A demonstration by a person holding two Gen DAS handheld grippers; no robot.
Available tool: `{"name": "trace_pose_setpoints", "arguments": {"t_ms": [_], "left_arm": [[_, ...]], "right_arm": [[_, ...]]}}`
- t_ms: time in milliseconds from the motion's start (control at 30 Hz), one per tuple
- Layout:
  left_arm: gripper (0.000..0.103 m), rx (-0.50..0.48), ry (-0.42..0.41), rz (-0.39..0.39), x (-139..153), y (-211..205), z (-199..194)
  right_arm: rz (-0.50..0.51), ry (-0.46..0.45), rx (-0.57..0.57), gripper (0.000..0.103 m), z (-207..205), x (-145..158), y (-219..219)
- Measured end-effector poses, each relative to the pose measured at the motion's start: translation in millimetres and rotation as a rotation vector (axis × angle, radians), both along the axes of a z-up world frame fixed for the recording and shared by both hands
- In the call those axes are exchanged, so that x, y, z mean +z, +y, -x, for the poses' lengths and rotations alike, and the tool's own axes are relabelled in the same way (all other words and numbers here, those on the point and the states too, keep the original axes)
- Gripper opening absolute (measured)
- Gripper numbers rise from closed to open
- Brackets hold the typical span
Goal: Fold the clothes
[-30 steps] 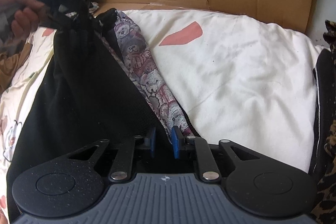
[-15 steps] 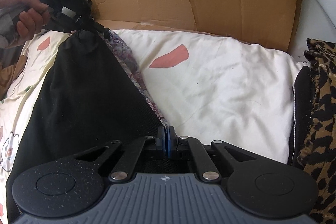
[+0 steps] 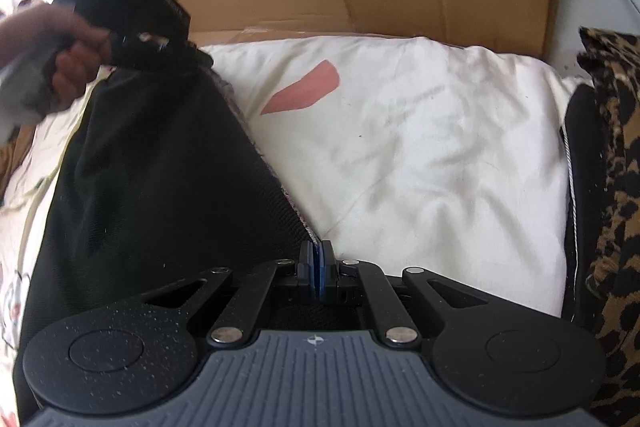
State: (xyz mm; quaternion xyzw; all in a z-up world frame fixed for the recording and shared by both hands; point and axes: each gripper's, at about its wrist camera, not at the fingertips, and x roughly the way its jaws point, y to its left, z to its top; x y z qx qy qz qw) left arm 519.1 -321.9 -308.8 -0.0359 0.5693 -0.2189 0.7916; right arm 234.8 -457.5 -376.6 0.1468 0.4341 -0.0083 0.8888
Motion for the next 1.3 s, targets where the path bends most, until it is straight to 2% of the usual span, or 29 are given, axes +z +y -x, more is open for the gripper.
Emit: {"name": "trace_pose_setpoints", "arguments": {"t_ms": [167,267,333,467,667,833,1067,1300], "left_arm": [[0.027,-0.05,-0.065,-0.025,36,5,-3],[0.029,-0.061,-0.102,-0.036,64,16,-7],[0.029,-0.07,-0.126,-0.087,73,24,-11],[0.027,-0.045,-0.099,-0.138,65,40,-17],[0.026,-0.055,-0.078,-0.142,37,48,-17],[0.027,-0.066,-0.073,-0.155,16,47,-16],[0.03,-0.062,-0.108,-0.147,0,33,-26],[0.03,-0.101,-0.133,-0.132,-8,18,-32]], "right_arm": [[0.017,-0.031,-0.033,0.003,10,11,-4],[0.012,-0.055,-0.045,0.003,17,19,-6],[0.007,-0.066,-0.041,0.003,21,24,-5],[-0.019,-0.079,-0.035,0.003,31,29,-1],[-0.017,-0.059,-0.003,0.003,47,27,7],[-0.037,-0.007,-0.02,0.003,62,12,2],[-0.019,0.055,-0.052,0.006,74,-5,-8],[-0.015,0.056,-0.062,0.004,82,-12,-14]]}}
